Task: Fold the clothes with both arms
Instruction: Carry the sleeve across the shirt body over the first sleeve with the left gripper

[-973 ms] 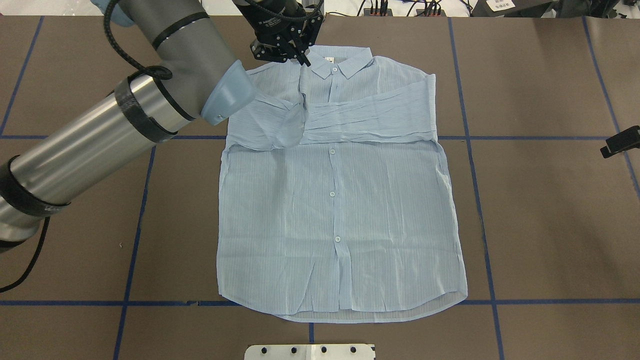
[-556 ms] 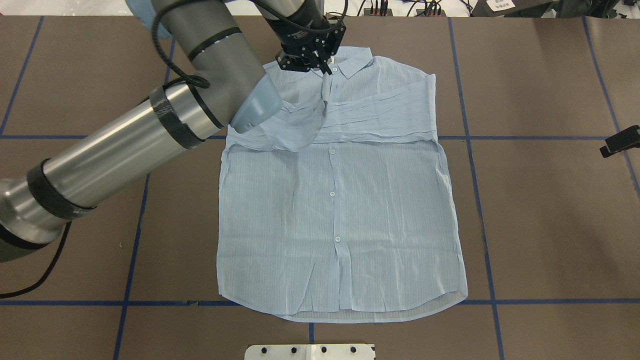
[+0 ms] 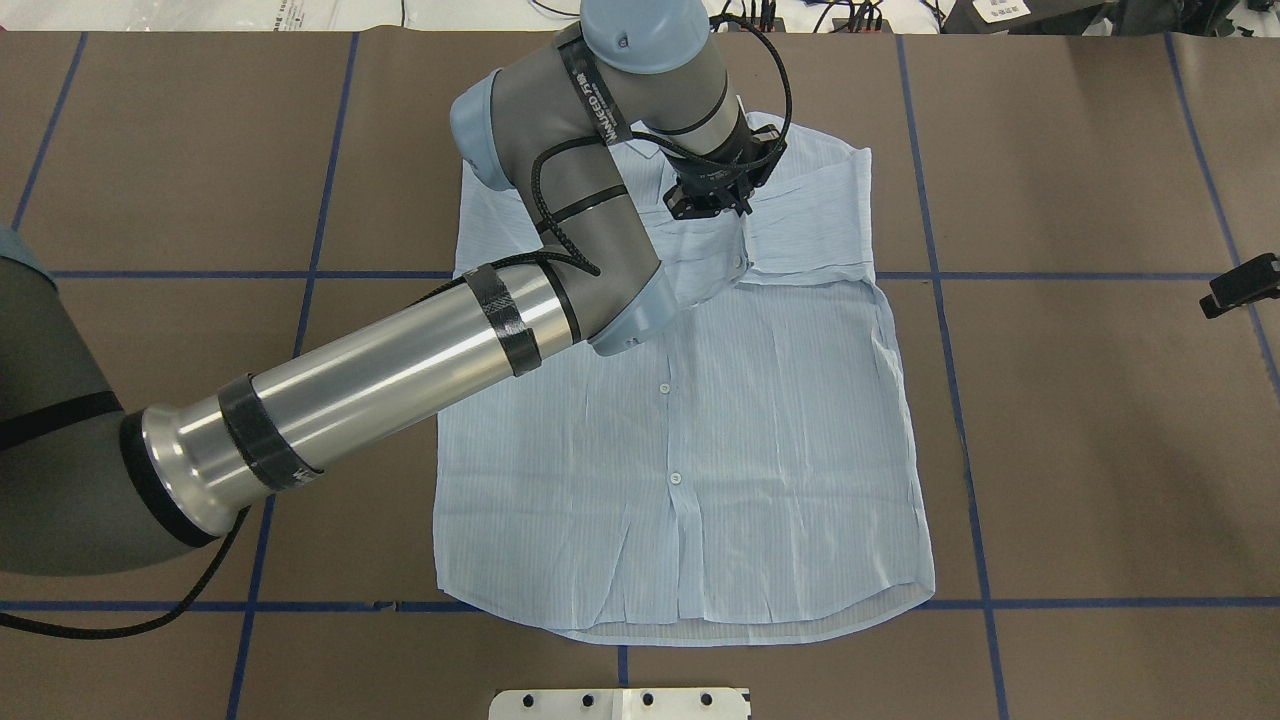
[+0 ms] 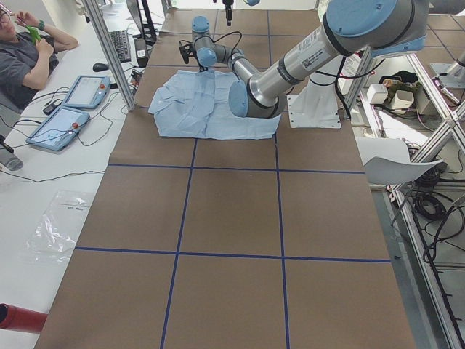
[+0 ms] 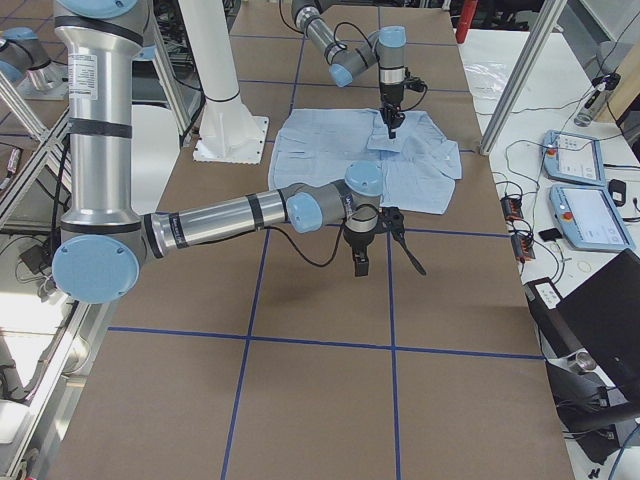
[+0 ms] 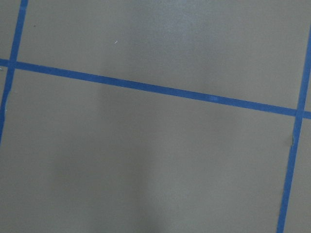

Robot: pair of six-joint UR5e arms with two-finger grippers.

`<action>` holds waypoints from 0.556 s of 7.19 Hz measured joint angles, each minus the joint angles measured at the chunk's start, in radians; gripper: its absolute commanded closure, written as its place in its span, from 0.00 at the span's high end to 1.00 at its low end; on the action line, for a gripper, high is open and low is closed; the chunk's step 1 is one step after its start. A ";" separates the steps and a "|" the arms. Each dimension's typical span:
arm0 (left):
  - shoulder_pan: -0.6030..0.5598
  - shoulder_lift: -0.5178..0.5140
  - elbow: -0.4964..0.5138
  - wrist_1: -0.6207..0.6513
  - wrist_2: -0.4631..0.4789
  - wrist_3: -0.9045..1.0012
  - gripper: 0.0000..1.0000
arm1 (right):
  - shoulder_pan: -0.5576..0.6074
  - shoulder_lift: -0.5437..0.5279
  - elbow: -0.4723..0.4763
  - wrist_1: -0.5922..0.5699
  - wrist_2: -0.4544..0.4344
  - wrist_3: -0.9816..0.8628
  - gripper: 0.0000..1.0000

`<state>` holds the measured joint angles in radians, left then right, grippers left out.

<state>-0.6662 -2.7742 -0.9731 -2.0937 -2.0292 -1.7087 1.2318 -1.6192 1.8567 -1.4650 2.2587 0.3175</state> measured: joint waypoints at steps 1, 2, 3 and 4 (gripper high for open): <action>0.007 -0.003 0.022 -0.032 0.014 -0.004 0.00 | 0.000 0.002 -0.005 0.000 0.000 0.000 1.00; 0.017 -0.004 0.033 -0.061 0.032 -0.011 0.00 | 0.000 0.003 -0.008 0.000 0.001 0.000 1.00; 0.028 -0.005 0.037 -0.084 0.042 -0.020 0.00 | 0.000 0.005 -0.008 0.000 0.001 0.001 1.00; 0.043 -0.004 0.039 -0.104 0.064 -0.033 0.49 | 0.000 0.005 -0.008 0.000 0.001 0.001 1.00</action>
<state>-0.6228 -2.7785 -0.9338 -2.1982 -1.9649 -1.7420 1.2318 -1.6137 1.8485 -1.4650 2.2595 0.3189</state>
